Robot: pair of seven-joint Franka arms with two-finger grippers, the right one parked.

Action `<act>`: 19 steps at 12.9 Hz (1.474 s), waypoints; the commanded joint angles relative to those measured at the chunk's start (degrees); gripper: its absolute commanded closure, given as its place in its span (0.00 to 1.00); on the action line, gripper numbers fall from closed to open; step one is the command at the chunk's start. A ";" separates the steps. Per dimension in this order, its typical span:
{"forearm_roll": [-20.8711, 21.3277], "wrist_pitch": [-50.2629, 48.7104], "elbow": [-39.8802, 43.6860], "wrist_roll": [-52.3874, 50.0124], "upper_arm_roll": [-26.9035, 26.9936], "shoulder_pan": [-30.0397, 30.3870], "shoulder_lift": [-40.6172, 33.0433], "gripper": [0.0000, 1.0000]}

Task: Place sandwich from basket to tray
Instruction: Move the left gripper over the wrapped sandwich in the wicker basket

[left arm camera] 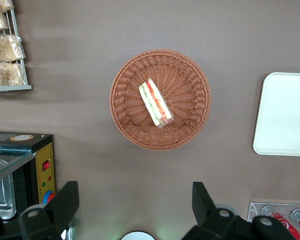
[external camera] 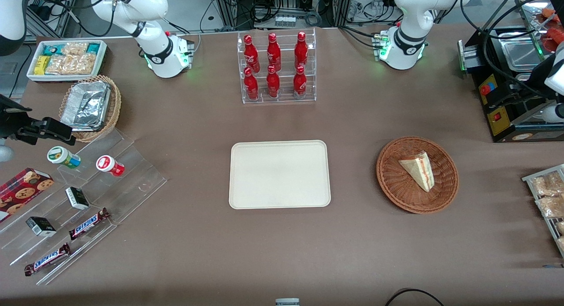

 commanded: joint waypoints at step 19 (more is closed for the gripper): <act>0.47 34.36 -32.91 -24.64 -0.22 -0.02 -0.68 0.00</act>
